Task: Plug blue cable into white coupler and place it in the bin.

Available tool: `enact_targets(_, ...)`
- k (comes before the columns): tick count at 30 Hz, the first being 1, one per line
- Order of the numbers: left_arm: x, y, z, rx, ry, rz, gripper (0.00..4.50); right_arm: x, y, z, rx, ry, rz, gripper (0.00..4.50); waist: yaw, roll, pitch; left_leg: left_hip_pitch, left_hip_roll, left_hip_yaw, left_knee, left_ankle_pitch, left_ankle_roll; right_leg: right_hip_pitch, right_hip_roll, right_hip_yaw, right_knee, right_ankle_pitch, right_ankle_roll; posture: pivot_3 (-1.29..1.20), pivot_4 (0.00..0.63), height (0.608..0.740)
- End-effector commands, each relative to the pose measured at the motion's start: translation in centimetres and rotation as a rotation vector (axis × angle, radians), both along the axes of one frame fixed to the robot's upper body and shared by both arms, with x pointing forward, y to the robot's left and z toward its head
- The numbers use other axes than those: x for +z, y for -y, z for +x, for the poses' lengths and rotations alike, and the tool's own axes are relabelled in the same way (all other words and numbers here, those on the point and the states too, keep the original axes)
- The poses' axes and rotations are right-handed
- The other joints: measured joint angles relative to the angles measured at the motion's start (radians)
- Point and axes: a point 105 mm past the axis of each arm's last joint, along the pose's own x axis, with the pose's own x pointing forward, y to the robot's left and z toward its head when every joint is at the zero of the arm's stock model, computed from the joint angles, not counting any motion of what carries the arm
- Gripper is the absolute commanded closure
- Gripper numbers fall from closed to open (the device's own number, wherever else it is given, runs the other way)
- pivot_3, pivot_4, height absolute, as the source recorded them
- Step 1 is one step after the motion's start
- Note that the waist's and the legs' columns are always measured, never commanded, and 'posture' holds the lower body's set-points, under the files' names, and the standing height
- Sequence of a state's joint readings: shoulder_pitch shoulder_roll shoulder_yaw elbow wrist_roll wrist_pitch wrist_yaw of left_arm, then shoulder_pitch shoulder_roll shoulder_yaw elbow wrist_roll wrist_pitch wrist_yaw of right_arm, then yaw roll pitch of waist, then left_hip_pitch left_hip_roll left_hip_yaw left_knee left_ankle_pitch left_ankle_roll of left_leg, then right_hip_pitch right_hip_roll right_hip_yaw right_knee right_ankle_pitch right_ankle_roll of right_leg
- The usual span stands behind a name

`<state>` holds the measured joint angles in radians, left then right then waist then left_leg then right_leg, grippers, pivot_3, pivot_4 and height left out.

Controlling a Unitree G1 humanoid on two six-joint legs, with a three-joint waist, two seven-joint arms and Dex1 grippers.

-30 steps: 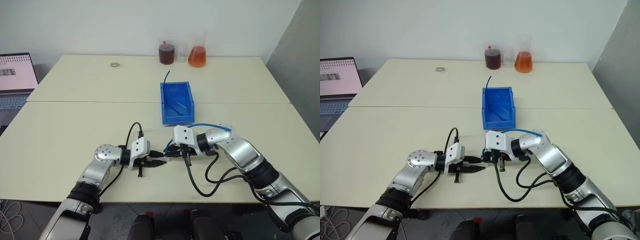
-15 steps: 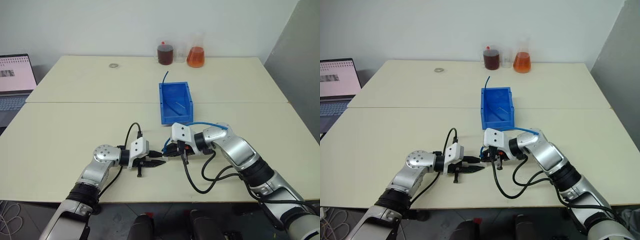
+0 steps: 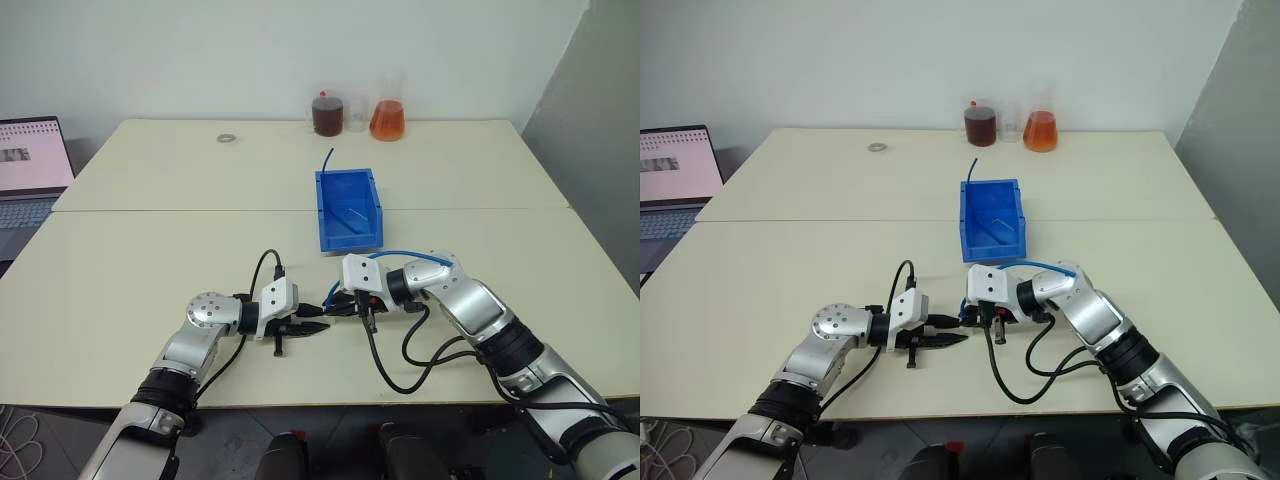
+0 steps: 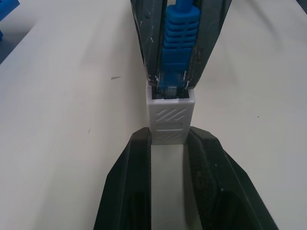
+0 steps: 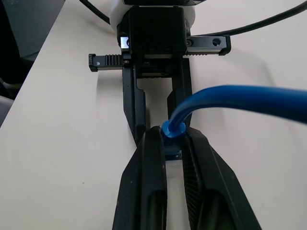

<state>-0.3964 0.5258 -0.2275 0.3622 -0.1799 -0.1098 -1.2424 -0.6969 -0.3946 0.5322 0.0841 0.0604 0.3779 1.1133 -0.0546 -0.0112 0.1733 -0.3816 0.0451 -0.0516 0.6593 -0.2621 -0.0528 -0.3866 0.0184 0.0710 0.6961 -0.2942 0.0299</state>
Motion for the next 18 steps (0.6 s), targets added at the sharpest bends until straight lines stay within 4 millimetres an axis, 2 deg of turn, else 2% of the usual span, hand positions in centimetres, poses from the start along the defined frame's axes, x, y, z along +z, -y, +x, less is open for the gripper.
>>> enact_targets(1,1.1,0.0,-0.5,-0.020,-0.012,-0.032,2.94,-2.8,1.8,1.0,-0.116,-0.081,-0.093,4.32,-0.002,0.000,0.000,0.000,0.000,0.000,0.000,0.000,0.000,0.000,0.000,0.000,0.000,0.000,0.000,0.00,0.150,0.740)
enact_targets(4,2.5,-0.3,-0.5,0.011,-0.029,-0.079,2.22,-1.9,1.7,1.6,-0.149,-0.072,-0.060,4.32,-0.002,0.000,0.000,0.000,0.000,0.000,0.000,0.000,0.000,0.000,0.000,0.000,0.000,0.000,0.000,0.00,0.150,0.740)
enact_targets(6,3.3,-0.6,-1.2,0.010,-0.047,-0.090,1.74,-0.6,1.8,2.2,-0.211,-0.092,0.001,4.32,-0.003,0.000,0.001,-0.001,0.001,-0.001,0.000,0.000,0.000,-0.001,0.000,0.000,0.000,0.000,0.000,0.00,0.150,0.740)
enact_targets(10,5.3,-1.9,-2.4,0.070,-0.018,-0.089,0.90,3.6,2.8,2.6,-0.338,-0.156,0.163,4.32,-0.003,0.001,0.004,-0.002,0.001,-0.001,0.000,0.000,0.000,-0.002,0.000,0.000,0.000,0.000,0.000,0.00,0.150,0.740)
enact_targets(13,7.0,-2.5,-2.8,0.147,-0.010,-0.123,0.14,6.0,3.9,2.9,-0.414,-0.161,0.231,4.32,0.003,-0.001,0.011,-0.005,0.000,-0.002,0.000,0.000,0.000,-0.003,-0.001,-0.001,0.000,0.000,0.000,0.00,0.150,0.740)
enact_targets(16,10.5,-3.0,-2.0,0.300,0.070,-0.203,0.02,10.6,4.7,4.7,-0.518,-0.140,0.364,4.32,0.002,-0.004,0.014,-0.010,0.000,-0.002,0.000,0.000,0.000,-0.007,-0.001,-0.001,-0.001,0.000,0.000,0.00,0.150,0.740)
enact_targets(18,12.5,-2.8,-1.3,0.386,0.126,-0.267,0.02,12.6,4.6,6.1,-0.568,-0.119,0.414,4.32,0.001,-0.004,0.015,-0.020,0.000,-0.002,0.002,0.000,-0.001,-0.019,-0.001,0.000,0.002,0.002,-0.001,0.00,0.150,0.740)
